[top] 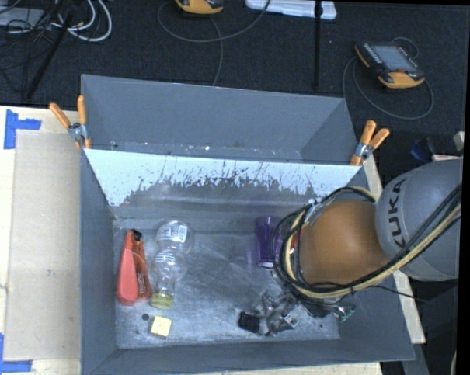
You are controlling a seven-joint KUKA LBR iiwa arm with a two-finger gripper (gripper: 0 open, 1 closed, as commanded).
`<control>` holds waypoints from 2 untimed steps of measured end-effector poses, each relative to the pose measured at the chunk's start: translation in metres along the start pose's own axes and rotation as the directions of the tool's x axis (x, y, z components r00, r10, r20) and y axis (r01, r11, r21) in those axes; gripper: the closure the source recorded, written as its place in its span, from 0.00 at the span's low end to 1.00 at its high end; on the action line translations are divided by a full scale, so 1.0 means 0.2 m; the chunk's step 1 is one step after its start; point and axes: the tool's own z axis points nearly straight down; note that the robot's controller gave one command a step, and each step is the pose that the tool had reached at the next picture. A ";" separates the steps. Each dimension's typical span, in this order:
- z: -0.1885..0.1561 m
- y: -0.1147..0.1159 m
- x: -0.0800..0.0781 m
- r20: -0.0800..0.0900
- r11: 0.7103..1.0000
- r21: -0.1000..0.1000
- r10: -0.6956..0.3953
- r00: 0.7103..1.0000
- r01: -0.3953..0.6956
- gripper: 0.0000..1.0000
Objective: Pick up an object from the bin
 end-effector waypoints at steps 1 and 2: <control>0.00 0.00 0.00 0.000 1.000 0.000 0.001 1.000 -0.001 1.00; -0.21 -0.02 -0.02 -0.011 1.000 -0.009 -0.001 1.000 0.001 1.00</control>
Offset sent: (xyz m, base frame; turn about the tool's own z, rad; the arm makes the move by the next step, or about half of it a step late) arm 0.0136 -0.0019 0.0761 -0.0022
